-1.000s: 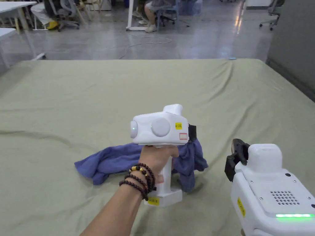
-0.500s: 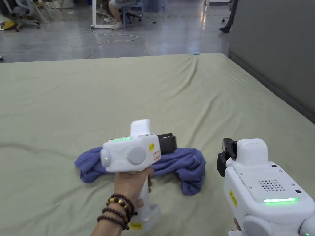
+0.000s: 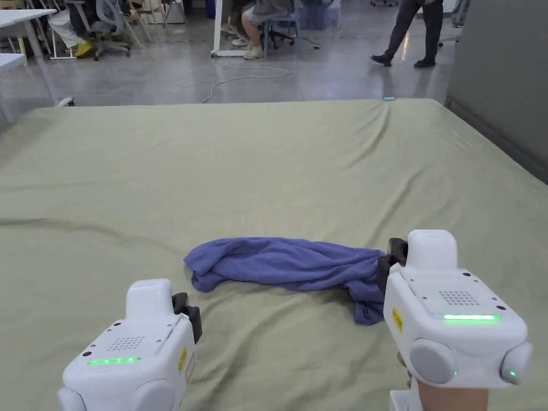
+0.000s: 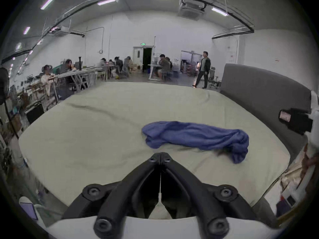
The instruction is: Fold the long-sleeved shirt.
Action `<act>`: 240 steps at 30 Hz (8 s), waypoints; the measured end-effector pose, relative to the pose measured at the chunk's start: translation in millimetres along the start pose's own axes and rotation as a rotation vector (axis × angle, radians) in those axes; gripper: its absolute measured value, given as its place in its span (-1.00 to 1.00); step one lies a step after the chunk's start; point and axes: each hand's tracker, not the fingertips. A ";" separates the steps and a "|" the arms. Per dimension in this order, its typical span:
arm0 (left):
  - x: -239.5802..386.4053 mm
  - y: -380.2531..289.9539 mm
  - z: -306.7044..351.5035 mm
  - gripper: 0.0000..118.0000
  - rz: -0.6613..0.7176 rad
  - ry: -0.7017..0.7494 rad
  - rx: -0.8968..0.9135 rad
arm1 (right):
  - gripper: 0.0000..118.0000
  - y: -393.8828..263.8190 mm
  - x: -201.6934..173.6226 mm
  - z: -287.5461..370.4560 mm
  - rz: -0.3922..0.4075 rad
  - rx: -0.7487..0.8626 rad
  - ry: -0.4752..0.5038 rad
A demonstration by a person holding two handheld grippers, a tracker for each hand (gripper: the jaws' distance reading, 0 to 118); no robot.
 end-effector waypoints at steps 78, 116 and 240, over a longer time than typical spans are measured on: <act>-27.6 441.3 -116.5 -1.00 0.180 -0.206 0.166 | -0.94 349.7 72.9 -206.1 0.040 0.045 0.039; -110.2 15.6 -92.8 0.11 0.102 -0.123 -0.520 | 0.26 -77.9 64.2 -73.0 0.028 -0.645 0.022; -92.9 117.2 -109.3 -1.00 -0.119 0.004 -0.222 | -0.97 12.8 66.5 -136.7 -0.031 -0.522 0.021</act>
